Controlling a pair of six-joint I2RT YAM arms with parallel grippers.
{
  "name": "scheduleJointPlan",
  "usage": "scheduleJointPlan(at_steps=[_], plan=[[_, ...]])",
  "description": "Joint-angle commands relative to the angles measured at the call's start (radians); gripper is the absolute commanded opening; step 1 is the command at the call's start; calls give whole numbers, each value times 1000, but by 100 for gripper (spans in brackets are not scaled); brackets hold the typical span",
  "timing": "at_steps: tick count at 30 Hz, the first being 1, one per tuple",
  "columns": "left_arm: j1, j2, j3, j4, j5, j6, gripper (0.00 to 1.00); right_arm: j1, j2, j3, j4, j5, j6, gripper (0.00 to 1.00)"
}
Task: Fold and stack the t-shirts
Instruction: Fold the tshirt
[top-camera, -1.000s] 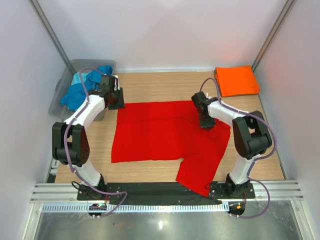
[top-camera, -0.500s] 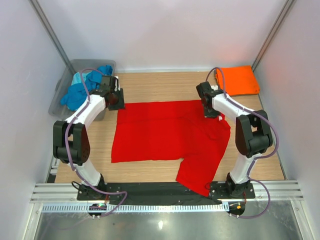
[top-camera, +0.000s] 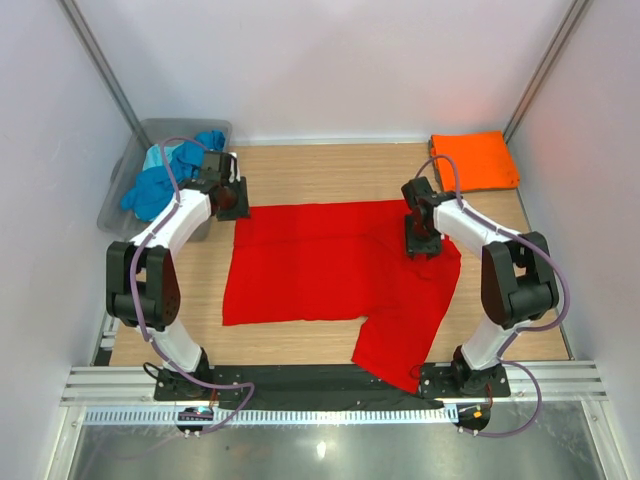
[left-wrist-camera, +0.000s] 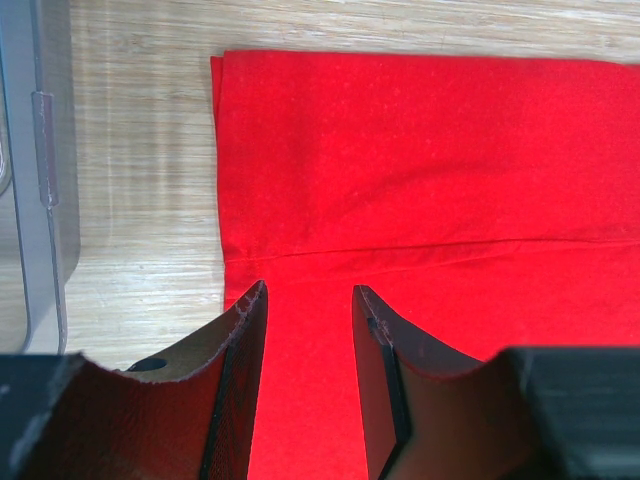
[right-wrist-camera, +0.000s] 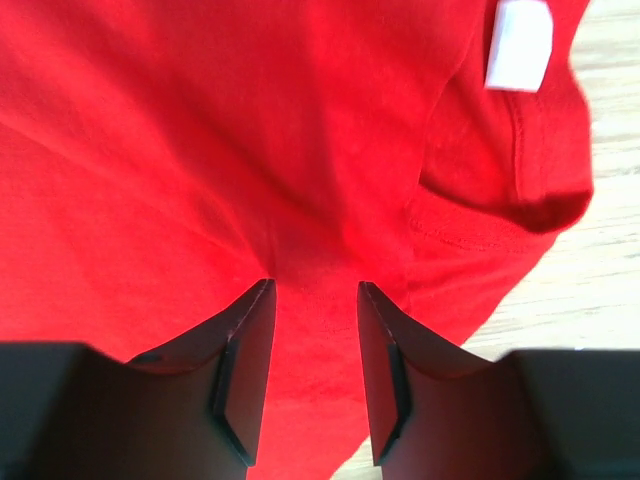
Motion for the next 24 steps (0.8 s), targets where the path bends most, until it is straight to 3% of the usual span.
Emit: scheduleJointPlan(at_steps=[1, 10, 16, 19, 22, 24], plan=[[1, 2, 3, 16, 0, 15, 41, 1, -48, -17, 5, -16, 7, 45], [-1, -3, 2, 12, -5, 16, 41, 1, -7, -46, 22, 36, -23, 46], [-1, 6, 3, 10, -5, 15, 41, 1, 18, -46, 42, 19, -23, 39], [1, 5, 3, 10, -11, 16, 41, 1, 21, -49, 49, 19, -19, 30], [1, 2, 3, 9, -13, 16, 41, -1, 19, -39, 46, 48, -10, 1], [1, 5, 5, 9, -11, 16, 41, 1, 19, -23, 34, 85, 3, 1]])
